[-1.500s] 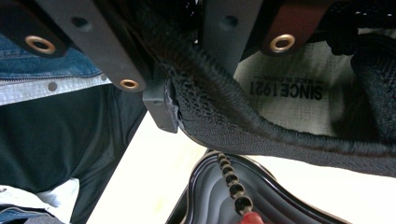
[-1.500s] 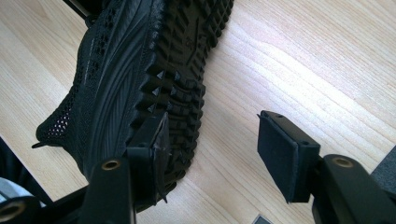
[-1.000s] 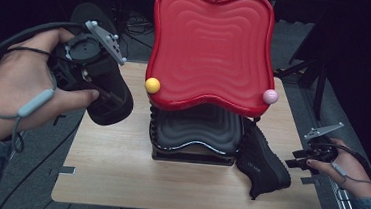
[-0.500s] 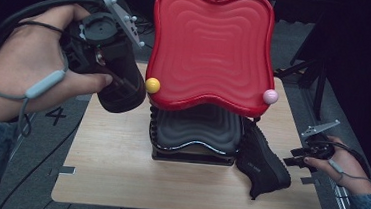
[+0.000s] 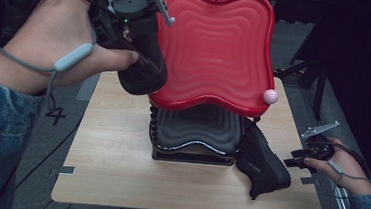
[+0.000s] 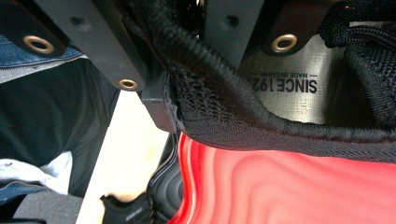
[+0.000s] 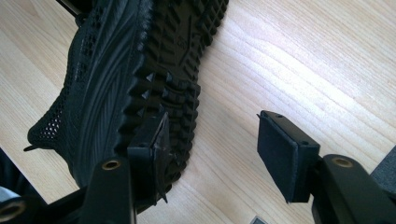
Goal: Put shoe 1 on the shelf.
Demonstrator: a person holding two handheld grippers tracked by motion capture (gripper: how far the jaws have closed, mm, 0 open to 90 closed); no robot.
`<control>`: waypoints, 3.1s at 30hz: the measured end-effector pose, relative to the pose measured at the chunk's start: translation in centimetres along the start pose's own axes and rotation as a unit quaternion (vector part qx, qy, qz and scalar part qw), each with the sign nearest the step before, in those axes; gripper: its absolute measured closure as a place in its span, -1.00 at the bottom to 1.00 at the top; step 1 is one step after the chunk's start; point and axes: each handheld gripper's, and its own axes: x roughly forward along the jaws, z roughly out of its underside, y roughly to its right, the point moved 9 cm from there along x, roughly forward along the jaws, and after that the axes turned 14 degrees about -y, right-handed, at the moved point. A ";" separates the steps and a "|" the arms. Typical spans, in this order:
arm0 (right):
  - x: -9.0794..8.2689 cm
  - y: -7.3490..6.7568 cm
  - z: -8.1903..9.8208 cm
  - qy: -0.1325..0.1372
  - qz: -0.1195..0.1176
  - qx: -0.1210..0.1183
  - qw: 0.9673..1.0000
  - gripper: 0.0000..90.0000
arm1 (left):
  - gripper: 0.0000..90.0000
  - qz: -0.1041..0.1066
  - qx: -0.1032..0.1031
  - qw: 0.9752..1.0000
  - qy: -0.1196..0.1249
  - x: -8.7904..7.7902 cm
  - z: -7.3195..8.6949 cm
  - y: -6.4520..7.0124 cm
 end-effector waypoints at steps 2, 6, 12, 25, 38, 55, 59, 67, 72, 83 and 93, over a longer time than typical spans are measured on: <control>0.0 0.0 0.2 -0.002 -0.001 0.001 1.000 -0.01 | 0.88 -0.001 0.006 1.000 0.003 0.1 -0.7 0.1; -0.1 0.2 0.5 0.001 -0.001 0.003 1.000 -0.01 | 0.88 0.003 0.025 1.000 0.007 0.3 -2.2 0.0; 0.0 0.4 1.0 -0.002 -0.002 0.005 1.000 -0.02 | 0.88 0.007 0.045 0.999 0.009 0.9 -4.5 0.0; 0.5 0.6 1.6 -0.003 -0.001 0.008 1.000 -0.03 | 0.87 -0.005 0.065 0.998 -0.002 2.5 -7.8 -0.9; 0.6 0.0 1.3 -0.005 0.000 -0.002 1.000 -0.04 | 0.87 -0.004 0.076 0.997 -0.010 4.4 -9.4 -1.9; 1.6 -0.2 1.4 -0.011 -0.010 -0.002 1.000 -0.04 | 0.87 -0.004 0.083 0.996 -0.043 6.8 -9.0 -1.7; 1.7 -0.3 1.3 -0.011 -0.010 -0.003 1.000 -0.04 | 0.87 -0.006 0.079 0.996 -0.049 7.2 -9.0 -1.6; 1.9 -0.3 1.3 -0.010 -0.012 -0.002 1.000 -0.05 | 0.83 -0.011 0.075 0.995 -0.066 7.7 -8.7 -1.3; 1.9 -0.2 1.4 -0.010 -0.015 0.000 1.000 -0.05 | 0.73 0.000 0.061 0.996 -0.064 7.7 -8.3 -1.2; 1.6 -0.2 1.2 -0.004 -0.014 0.001 1.000 -0.05 | 0.39 -0.009 0.038 0.998 -0.045 6.4 -7.5 -1.2; 1.1 -0.4 0.8 0.004 -0.011 -0.002 1.000 -0.06 | -0.02 -0.021 0.030 0.999 -0.026 4.0 -7.0 -0.7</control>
